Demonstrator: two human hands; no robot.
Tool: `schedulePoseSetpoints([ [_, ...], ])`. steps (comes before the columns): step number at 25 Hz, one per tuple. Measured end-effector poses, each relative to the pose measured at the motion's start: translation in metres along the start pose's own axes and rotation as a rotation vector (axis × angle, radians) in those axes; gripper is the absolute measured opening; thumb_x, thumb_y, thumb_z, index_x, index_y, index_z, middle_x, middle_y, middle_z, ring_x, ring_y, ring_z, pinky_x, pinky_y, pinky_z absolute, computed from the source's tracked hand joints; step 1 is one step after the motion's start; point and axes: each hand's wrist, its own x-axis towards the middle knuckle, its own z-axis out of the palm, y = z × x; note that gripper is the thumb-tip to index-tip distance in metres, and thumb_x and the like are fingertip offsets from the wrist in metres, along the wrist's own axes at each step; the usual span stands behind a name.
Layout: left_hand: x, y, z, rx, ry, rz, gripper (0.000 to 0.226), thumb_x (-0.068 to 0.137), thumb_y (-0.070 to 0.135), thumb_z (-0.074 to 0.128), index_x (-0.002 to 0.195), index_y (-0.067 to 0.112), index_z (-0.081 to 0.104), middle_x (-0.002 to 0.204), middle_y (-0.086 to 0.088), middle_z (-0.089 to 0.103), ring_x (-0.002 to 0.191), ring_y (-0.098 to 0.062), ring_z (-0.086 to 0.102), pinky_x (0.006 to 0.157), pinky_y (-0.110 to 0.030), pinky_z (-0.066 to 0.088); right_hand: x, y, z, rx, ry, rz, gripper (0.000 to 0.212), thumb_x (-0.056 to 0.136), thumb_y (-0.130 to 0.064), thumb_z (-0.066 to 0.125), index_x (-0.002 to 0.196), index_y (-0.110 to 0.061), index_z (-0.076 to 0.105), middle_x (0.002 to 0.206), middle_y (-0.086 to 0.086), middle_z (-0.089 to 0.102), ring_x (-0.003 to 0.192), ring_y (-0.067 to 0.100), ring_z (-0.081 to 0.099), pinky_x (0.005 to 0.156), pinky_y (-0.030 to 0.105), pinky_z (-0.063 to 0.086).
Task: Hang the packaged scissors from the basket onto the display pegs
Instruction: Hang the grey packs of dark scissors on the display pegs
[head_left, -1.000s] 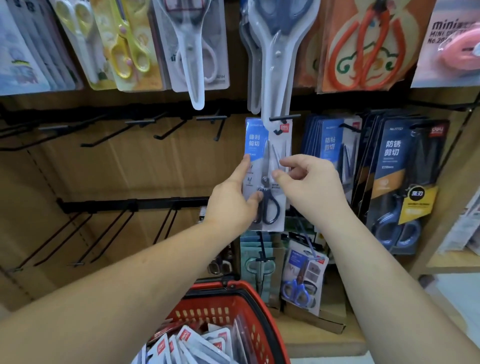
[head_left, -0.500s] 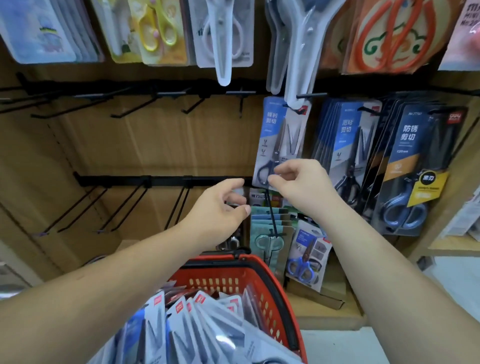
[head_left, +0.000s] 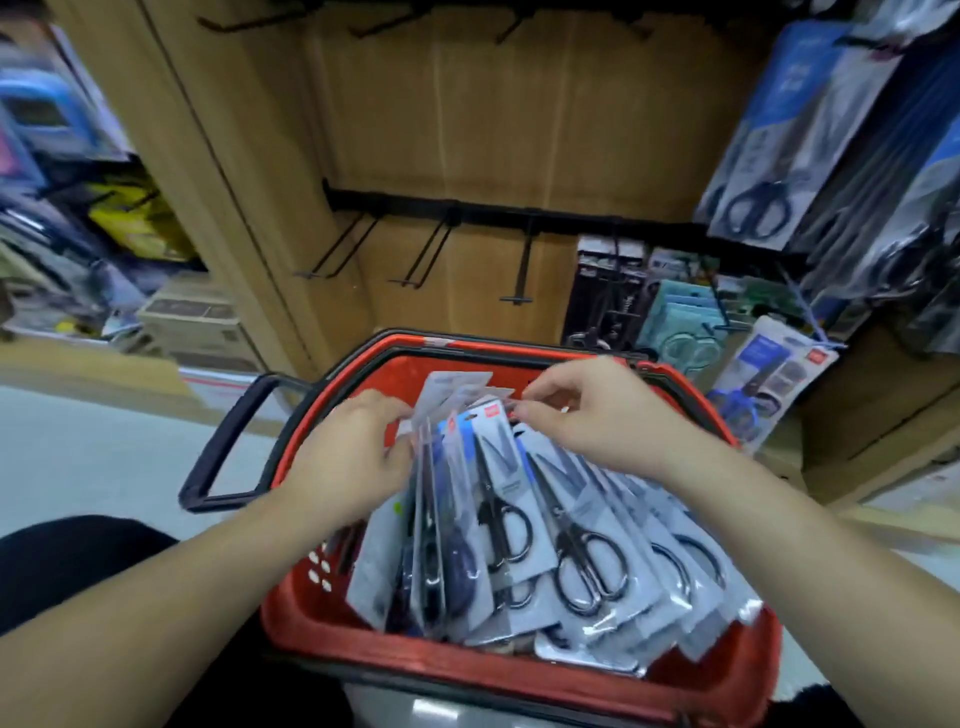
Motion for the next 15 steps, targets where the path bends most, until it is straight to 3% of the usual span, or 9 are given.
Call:
schedulePoseSetpoints([
  [3, -0.019, -0.013, 0.003, 0.138, -0.224, -0.106, 0.058, 0.087, 0.070, 0.052, 0.102, 0.017, 0.071, 0.093, -0.004, 0.069, 0.094, -0.029, 0.068, 0.078, -0.039, 0.055, -0.002, 0.001, 0.043, -0.033, -0.114, 0.031, 0.021, 0.093, -0.036, 0.076, 0.098, -0.016, 0.078, 0.098, -0.002, 0.076, 0.092, 0.015, 0.069, 0.085, 0.031, 0.054],
  [5, -0.031, -0.012, 0.006, 0.110, -0.277, -0.103, 0.066, 0.082, 0.083, 0.045, 0.085, 0.020, 0.064, 0.082, -0.003, 0.065, 0.086, -0.027, 0.065, 0.072, -0.039, 0.054, 0.004, 0.004, 0.055, -0.112, -0.163, 0.059, 0.028, 0.093, -0.036, 0.076, 0.097, -0.009, 0.077, 0.098, 0.007, 0.075, 0.091, 0.023, 0.069, 0.084, 0.035, 0.054],
  [6, -0.037, -0.011, 0.010, 0.084, -0.290, -0.095, 0.066, 0.082, 0.085, 0.046, 0.092, 0.023, 0.067, 0.090, -0.001, 0.069, 0.093, -0.026, 0.066, 0.076, -0.038, 0.055, 0.007, 0.004, 0.057, -0.103, -0.160, 0.084, 0.027, 0.093, -0.035, 0.076, 0.096, -0.008, 0.077, 0.096, 0.010, 0.075, 0.085, 0.023, 0.070, 0.079, 0.036, 0.055],
  [8, -0.048, -0.004, 0.017, 0.001, -0.317, -0.104, 0.071, 0.084, 0.084, 0.056, 0.132, 0.032, 0.065, 0.127, 0.005, 0.070, 0.121, -0.022, 0.064, 0.095, -0.037, 0.055, 0.007, 0.001, 0.061, 0.039, -0.152, 0.141, 0.017, 0.094, -0.032, 0.076, 0.097, -0.015, 0.076, 0.089, 0.009, 0.075, 0.063, 0.015, 0.067, 0.065, 0.035, 0.057],
  [11, -0.057, 0.009, 0.025, -0.099, -0.355, -0.115, 0.094, 0.084, 0.078, 0.063, 0.162, 0.036, 0.032, 0.152, 0.001, 0.053, 0.140, -0.021, 0.053, 0.111, -0.036, 0.047, 0.003, -0.003, 0.079, 0.048, -0.189, 0.167, 0.015, 0.094, -0.037, 0.075, 0.103, -0.025, 0.074, 0.081, -0.001, 0.073, 0.056, 0.010, 0.064, 0.066, 0.037, 0.060],
  [13, -0.057, 0.011, 0.028, -0.160, -0.371, -0.158, 0.102, 0.084, 0.074, 0.066, 0.166, 0.040, 0.015, 0.153, 0.001, 0.051, 0.139, -0.021, 0.053, 0.110, -0.037, 0.048, 0.001, -0.005, 0.091, -0.043, -0.172, 0.123, 0.025, 0.093, -0.041, 0.075, 0.113, -0.026, 0.074, 0.084, -0.007, 0.072, 0.067, 0.004, 0.063, 0.075, 0.031, 0.055],
  [15, -0.060, 0.011, 0.033, -0.230, -0.385, -0.232, 0.092, 0.078, 0.076, 0.065, 0.155, 0.038, 0.034, 0.141, 0.005, 0.059, 0.131, -0.019, 0.059, 0.106, -0.036, 0.050, 0.000, -0.011, 0.099, -0.034, -0.167, 0.127, 0.041, 0.093, -0.044, 0.073, 0.129, -0.024, 0.069, 0.088, -0.010, 0.069, 0.077, 0.004, 0.063, 0.080, 0.029, 0.052],
])
